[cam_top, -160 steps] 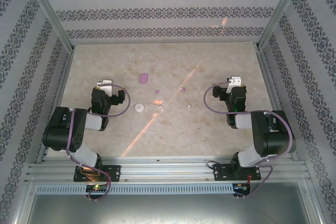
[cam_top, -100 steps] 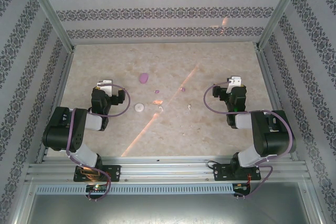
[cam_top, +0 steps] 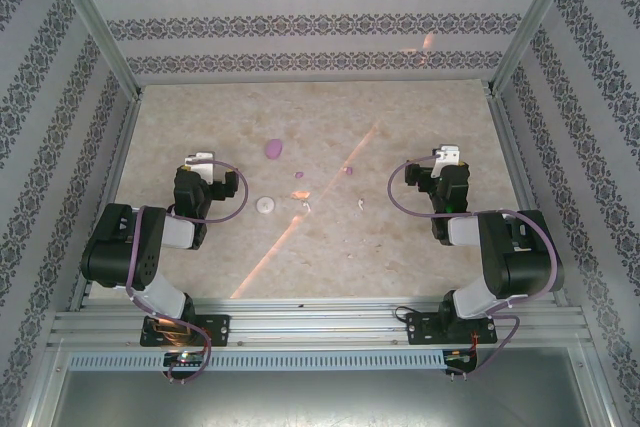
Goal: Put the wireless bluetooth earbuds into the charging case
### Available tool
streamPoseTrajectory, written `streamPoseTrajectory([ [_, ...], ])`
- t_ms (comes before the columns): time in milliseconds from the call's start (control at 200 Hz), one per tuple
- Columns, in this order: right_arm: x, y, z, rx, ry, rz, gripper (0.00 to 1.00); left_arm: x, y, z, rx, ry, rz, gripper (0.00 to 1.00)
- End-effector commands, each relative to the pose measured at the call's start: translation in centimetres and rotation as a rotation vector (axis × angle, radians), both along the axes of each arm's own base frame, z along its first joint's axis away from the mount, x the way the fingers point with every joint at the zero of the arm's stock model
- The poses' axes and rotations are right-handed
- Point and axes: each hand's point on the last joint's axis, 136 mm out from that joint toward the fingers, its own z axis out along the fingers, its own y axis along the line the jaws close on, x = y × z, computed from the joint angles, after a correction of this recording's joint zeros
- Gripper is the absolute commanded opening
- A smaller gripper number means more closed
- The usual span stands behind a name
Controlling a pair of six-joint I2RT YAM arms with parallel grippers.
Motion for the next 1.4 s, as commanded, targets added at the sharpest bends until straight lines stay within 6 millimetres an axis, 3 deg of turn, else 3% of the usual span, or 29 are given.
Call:
streamPoseTrajectory([
  [0,-0.3,0.1,0.5,-0.007,-0.013,0.016,0.98,-0.4,0.6,0.1,0.016,0.005,0.017,1.00],
  [994,-0.3,-0.1,0.7,-0.005,-0.015,0.008,0.98,-0.5,1.1,0.1,0.010,0.003,0.051,1.00],
  [1209,-0.4,0.0,3.7,-0.002,0.071,0.002,0.98,-1.6,1.5,2.3,0.007,-0.052,0.070,1.00],
  [1394,-1.2,0.6,6.5,0.096,0.193,-0.034,0.98,-2.8,2.2,5.9,-0.056,0.002,0.134,1.00],
])
